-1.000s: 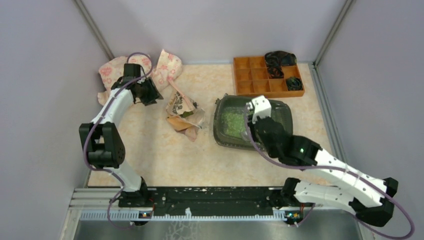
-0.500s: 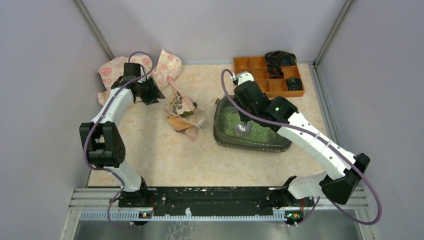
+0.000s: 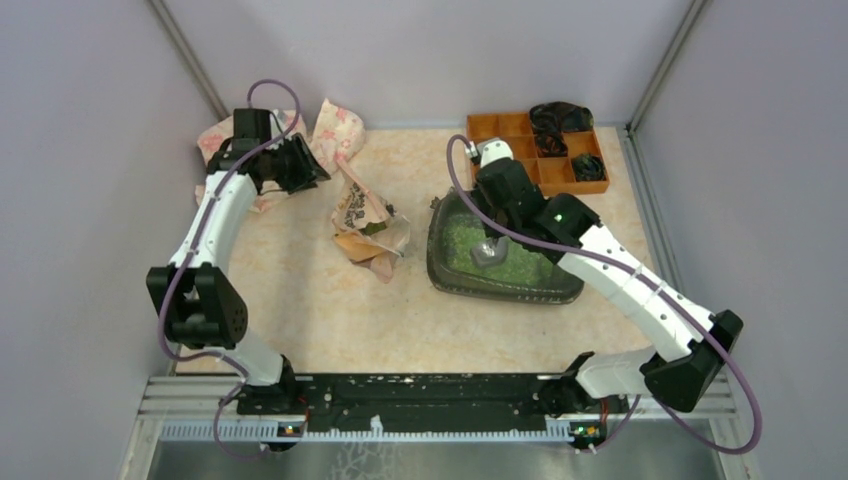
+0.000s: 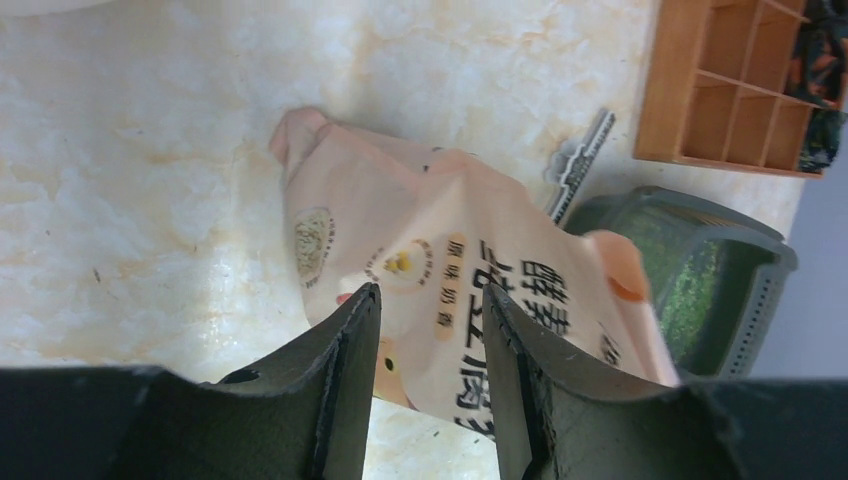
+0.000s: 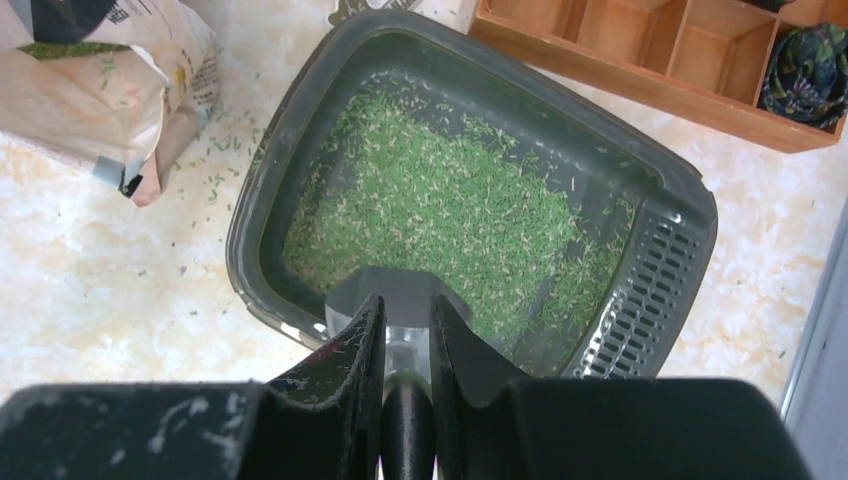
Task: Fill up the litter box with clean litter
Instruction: Pour the cat litter into the litter box, then pick up the litter box at the center of the board.
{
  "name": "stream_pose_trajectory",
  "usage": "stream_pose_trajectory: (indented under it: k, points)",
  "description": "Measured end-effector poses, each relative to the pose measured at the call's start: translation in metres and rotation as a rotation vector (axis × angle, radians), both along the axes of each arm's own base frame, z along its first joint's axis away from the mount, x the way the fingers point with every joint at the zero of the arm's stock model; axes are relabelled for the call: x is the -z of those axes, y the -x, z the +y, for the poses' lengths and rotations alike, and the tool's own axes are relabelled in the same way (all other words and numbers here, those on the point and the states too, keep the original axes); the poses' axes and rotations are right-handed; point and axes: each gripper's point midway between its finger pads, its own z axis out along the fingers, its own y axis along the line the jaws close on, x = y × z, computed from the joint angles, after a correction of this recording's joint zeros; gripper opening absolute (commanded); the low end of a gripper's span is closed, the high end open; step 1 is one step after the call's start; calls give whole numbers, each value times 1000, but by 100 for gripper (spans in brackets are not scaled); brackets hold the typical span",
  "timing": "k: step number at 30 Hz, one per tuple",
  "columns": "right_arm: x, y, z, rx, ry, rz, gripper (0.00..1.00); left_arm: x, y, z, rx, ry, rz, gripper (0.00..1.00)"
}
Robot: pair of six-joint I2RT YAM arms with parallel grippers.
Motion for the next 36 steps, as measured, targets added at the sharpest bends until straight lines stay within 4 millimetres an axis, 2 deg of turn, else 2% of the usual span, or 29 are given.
stream_pose_trajectory:
  k: [5,9,12,15,19,24,28,31,36]
  points:
    - [-8,-8,5,-21,-8,-48,0,-28,9,-12,42,30,-50,50]
    - [-19,-13,8,-38,-15,-87,0,-37,16,-34,111,35,-59,56]
    - [-32,-15,10,-49,-25,-118,0,-34,27,-51,163,38,-31,85]
    - [-47,-19,13,-58,-39,-152,0,-39,35,-60,185,40,-14,98]
    - [-65,-24,17,-69,-61,-191,0,-60,33,-67,195,47,-59,99]
    - [-78,-22,26,-115,-91,-208,0,-69,38,-77,199,59,-73,99]
    - [-82,-15,40,-179,-109,-212,0,-68,44,-90,215,62,-63,99]
    - [-84,-2,60,-256,-124,-214,0,-65,48,-96,227,50,-54,99]
    - [-89,14,85,-345,-167,-221,0,-45,58,-94,222,25,0,99]
